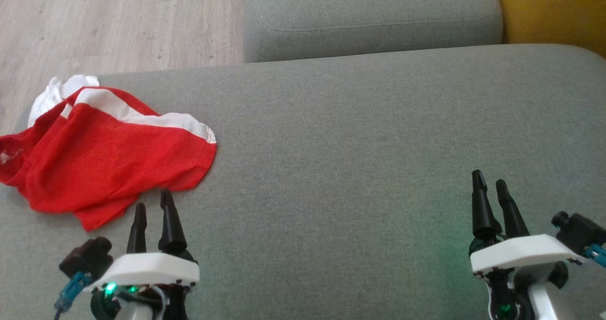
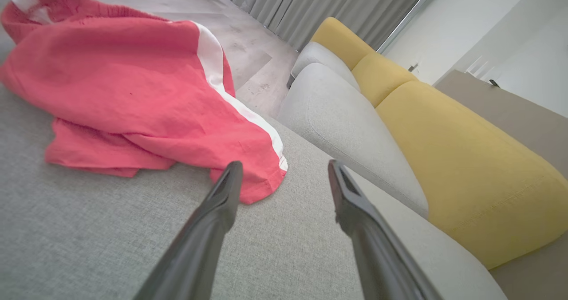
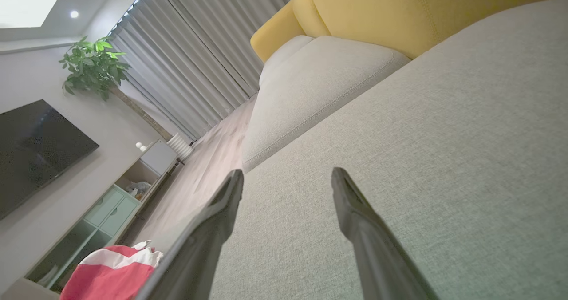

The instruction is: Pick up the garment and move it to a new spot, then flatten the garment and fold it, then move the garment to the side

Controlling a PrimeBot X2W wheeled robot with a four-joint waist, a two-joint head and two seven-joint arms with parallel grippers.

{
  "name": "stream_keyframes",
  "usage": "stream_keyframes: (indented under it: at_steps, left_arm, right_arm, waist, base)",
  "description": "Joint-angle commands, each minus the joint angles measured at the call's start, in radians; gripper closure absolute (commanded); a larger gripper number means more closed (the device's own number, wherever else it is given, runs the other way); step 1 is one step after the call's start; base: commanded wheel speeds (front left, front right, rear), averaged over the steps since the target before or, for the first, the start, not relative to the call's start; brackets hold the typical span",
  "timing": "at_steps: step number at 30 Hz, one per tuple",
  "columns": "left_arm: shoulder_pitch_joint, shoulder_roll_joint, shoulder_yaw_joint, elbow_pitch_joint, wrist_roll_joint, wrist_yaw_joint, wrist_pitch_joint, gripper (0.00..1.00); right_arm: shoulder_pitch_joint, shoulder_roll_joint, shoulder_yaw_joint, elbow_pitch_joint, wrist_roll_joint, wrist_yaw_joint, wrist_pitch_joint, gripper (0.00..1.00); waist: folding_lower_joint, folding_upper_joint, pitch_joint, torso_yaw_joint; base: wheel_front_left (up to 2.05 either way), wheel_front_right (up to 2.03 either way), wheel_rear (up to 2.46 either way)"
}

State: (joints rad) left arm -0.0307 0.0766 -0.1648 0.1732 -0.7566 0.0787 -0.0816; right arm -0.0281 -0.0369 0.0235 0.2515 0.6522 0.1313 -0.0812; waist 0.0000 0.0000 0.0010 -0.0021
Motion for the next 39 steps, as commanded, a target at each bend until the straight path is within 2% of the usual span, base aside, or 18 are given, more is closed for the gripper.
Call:
stream_keyframes:
  at_steps: [1, 19, 39]
  left_arm:
    - [-0.027, 0.018, 0.008, -0.041, 0.031, 0.008, -0.012, 0.0]
    - [-0.018, 0.044, -0.061, -0.061, 0.249, 0.081, -0.065, 0.0]
    - [-0.013, 0.044, -0.093, -0.075, 0.488, 0.115, -0.121, 0.0]
  right_arm:
    - [-0.023, -0.009, 0.018, -0.041, -0.033, 0.0, -0.013, 0.0]
    - [-0.012, -0.01, 0.055, -0.044, -0.263, 0.0, -0.066, 0.0]
    - [-0.002, -0.012, 0.063, -0.071, -0.524, 0.0, -0.122, 0.0]
  waist:
    - [0.0, 0.0, -0.001, 0.0]
    - [0.0, 0.0, -0.021, -0.002]
    - [0.0, 0.0, -0.031, -0.008]
  base:
    - [0.0, 0.0, 0.0]
    - [0.0, 0.0, 0.0]
    - [0.0, 0.0, 0.0]
